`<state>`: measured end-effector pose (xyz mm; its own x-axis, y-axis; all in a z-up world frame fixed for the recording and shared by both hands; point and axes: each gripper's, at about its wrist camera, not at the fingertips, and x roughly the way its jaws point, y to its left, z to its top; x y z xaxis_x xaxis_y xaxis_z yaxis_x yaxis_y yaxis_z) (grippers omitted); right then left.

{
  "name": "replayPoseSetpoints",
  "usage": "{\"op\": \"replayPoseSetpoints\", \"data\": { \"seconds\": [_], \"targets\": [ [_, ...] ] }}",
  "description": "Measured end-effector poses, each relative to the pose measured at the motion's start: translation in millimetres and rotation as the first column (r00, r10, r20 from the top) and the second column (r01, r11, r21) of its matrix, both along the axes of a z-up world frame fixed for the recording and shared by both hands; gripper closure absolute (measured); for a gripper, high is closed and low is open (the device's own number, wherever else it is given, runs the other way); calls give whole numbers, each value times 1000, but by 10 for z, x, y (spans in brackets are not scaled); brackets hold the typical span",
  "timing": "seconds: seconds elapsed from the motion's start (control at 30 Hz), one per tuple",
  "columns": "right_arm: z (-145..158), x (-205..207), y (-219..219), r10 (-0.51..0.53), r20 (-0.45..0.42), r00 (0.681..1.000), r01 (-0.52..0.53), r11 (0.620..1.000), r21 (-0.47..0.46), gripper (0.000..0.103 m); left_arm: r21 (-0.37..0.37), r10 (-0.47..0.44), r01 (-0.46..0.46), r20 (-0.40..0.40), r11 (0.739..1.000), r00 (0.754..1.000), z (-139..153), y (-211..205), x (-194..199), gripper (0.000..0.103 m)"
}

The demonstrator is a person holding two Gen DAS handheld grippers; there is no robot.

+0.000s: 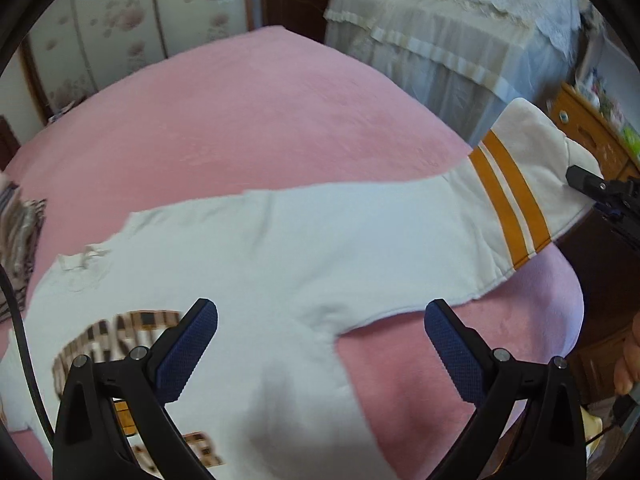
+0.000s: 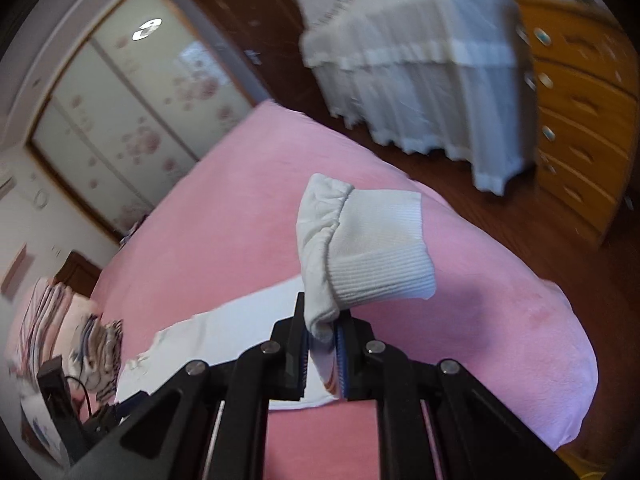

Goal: Fold small clothes
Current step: 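Lift the cuff with the right tool and carry it across the shirt front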

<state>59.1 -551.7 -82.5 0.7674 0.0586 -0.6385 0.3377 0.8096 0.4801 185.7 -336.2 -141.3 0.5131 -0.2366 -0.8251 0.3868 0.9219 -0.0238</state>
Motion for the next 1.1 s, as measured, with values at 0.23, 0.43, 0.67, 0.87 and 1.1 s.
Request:
{"op": "replayPoseSetpoints", "data": {
  "seconds": [0.23, 0.43, 0.67, 0.87, 1.1],
  "targets": [
    [534, 221, 1071, 239, 91, 967, -232, 969, -85, 92, -67, 150, -145, 68, 987, 986, 569, 1035, -127, 1],
    [554, 324, 2032, 431, 61, 900, -414, 891, -185, 92, -104, 280, -272, 73, 957, 957, 662, 2046, -357, 1],
    [208, 416, 2894, 557, -55, 829, -553, 800, -235, 92, -93, 378, -377, -6, 922, 926, 325, 2812, -464, 1],
    [-119, 518, 3376, 599, -139, 789, -615, 760, -211, 92, -96, 420, -422, -44, 901, 906, 126, 3155, -425, 1],
    [-421, 740, 3990, 647, -123, 752, -657, 726, -203, 92, -126, 496, -500, -66, 857, 866, 19, 3572, -332, 1]
  ]
}}
